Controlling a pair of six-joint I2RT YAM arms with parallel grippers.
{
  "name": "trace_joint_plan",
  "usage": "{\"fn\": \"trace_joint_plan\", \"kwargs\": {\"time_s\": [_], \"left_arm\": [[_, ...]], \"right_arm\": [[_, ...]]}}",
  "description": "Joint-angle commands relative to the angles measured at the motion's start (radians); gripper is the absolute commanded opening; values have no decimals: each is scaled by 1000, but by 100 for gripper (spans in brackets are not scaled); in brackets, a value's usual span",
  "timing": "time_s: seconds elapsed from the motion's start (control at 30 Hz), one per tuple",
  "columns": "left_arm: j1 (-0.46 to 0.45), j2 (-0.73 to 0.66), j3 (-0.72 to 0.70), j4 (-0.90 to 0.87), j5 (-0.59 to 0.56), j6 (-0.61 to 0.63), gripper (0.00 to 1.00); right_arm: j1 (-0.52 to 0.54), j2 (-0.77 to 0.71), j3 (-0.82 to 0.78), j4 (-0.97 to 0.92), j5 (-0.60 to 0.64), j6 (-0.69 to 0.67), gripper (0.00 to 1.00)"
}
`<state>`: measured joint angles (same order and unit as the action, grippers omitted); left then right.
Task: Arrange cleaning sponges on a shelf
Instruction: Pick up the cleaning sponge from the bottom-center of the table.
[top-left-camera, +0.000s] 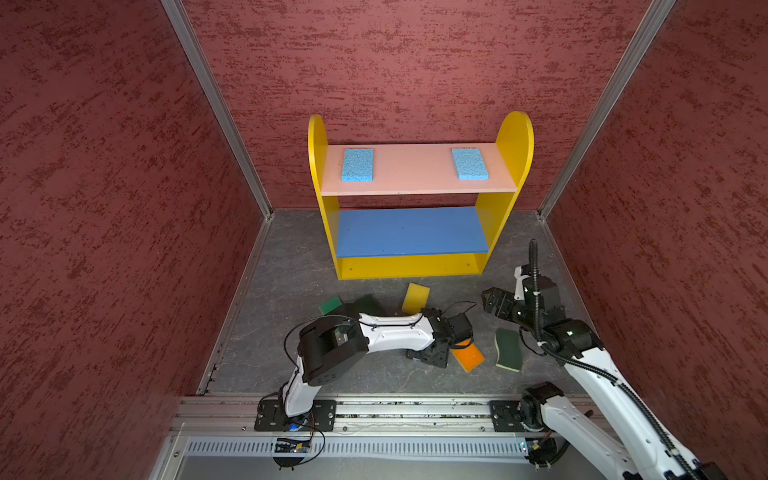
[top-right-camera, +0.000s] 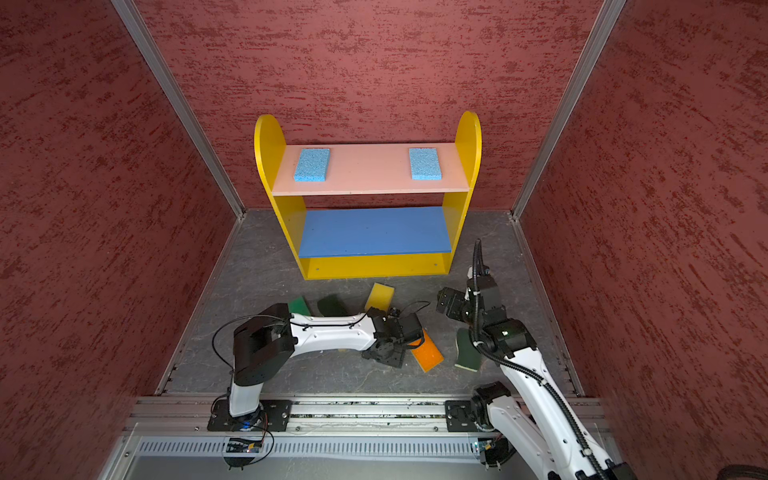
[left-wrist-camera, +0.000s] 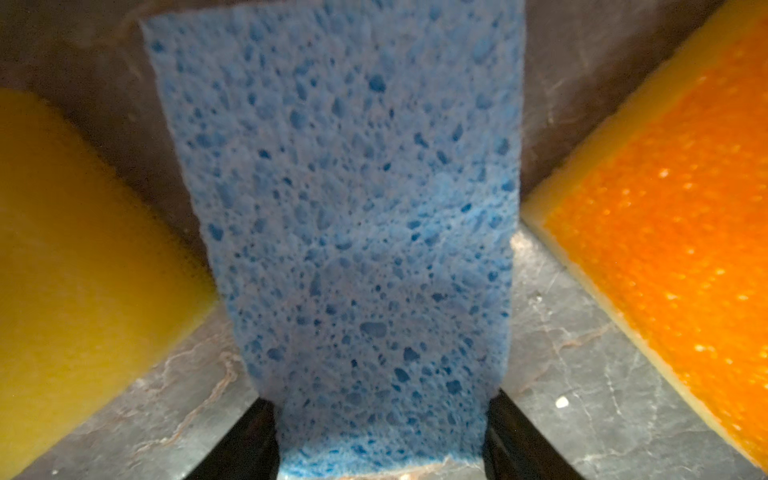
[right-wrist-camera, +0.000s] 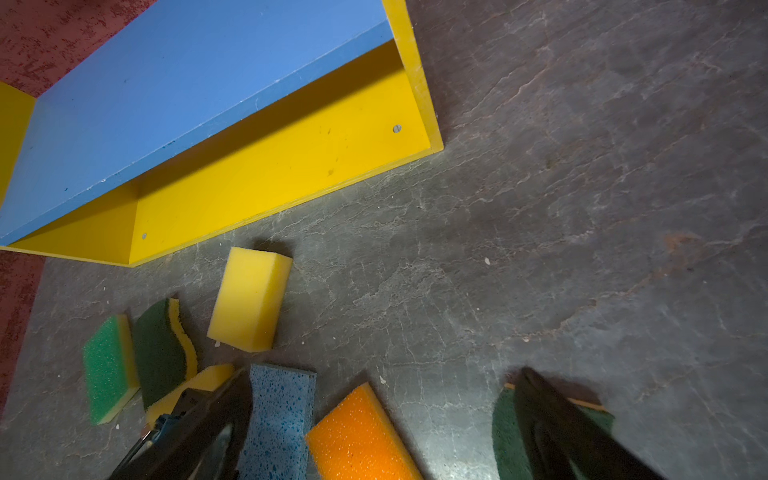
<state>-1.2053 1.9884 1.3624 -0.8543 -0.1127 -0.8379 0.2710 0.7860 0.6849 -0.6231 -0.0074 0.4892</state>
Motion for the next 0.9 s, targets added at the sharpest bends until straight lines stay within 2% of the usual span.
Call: {"fn": "trace_joint_plan", "kwargs": {"time_s": [0.0,0.6,0.87], "left_arm": [[6,16,-44,-15,-19,13,69],[15,-139,8,-93,-73,145,68],[24,-273,16,-114,-122,209,65]], "right_arm": [[-9,9,-9,35,-17,-8,99],[-12,45,36,57,-34,-18,99],[-13,45,45,62,-55,-8,99]]}}
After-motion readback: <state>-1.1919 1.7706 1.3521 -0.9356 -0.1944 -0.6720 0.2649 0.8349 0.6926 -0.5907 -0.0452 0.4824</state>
